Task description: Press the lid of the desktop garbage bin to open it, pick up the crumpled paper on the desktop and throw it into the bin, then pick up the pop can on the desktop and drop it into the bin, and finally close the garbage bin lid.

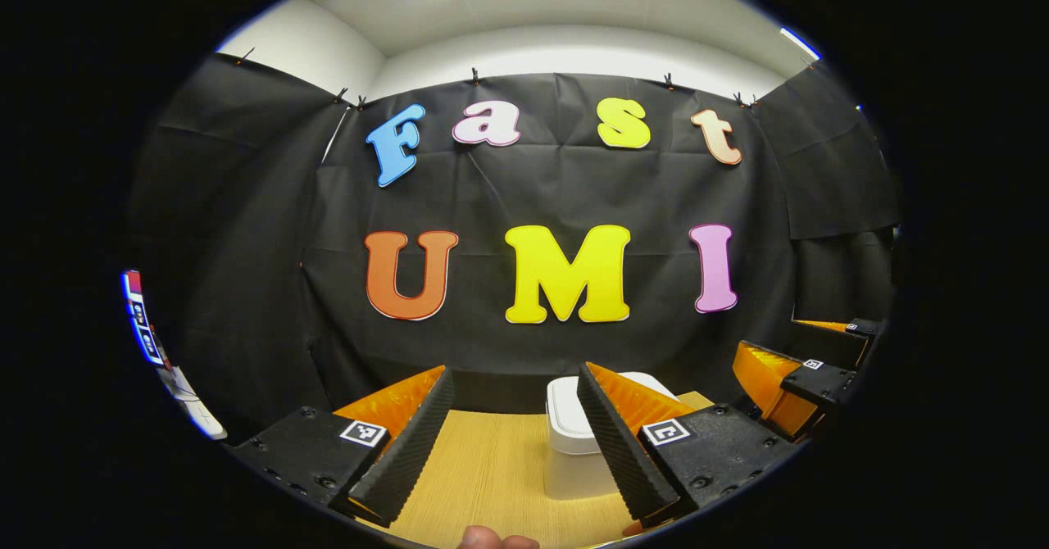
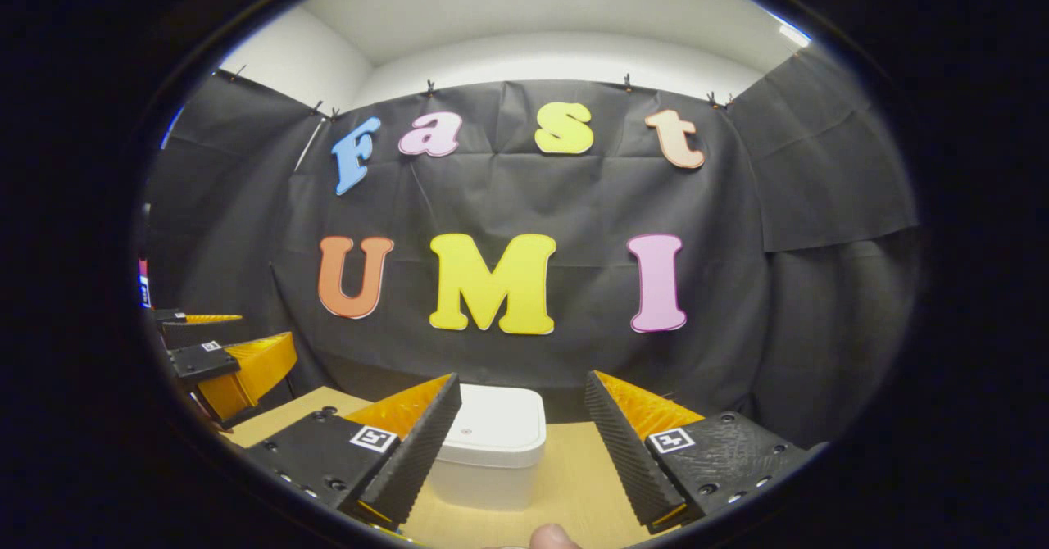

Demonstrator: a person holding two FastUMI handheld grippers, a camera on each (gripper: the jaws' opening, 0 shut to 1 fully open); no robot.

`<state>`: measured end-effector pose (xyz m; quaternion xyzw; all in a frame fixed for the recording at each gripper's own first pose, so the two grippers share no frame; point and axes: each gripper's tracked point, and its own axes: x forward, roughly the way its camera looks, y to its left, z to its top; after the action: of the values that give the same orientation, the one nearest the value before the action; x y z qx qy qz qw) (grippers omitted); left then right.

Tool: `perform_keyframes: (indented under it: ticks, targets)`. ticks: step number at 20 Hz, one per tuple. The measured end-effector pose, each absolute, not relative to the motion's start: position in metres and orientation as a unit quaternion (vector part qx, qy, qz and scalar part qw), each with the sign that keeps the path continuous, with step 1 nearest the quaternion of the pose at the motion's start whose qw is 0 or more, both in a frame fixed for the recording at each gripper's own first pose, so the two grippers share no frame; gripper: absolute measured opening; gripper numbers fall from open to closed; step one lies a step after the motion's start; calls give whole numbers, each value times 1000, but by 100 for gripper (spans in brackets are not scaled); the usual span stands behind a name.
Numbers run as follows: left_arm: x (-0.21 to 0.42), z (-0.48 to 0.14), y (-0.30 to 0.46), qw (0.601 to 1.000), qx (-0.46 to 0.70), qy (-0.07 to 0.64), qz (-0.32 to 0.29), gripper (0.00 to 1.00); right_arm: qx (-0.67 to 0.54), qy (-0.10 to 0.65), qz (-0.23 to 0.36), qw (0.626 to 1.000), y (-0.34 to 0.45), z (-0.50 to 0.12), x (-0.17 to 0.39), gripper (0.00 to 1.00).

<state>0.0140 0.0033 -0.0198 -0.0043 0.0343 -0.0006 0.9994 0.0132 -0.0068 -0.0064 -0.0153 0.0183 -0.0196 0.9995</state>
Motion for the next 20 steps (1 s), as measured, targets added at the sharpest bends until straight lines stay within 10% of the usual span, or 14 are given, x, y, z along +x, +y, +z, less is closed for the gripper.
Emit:
perform_keyframes:
  ticks: [17,20]
  targets:
    - [17,-31,13,999,6,44,4,98,-26,98,10,995,17,-47,59,92]
    - [18,-32,19,999,9,44,12,98,-28,121,22,992,26,-59,75,75]
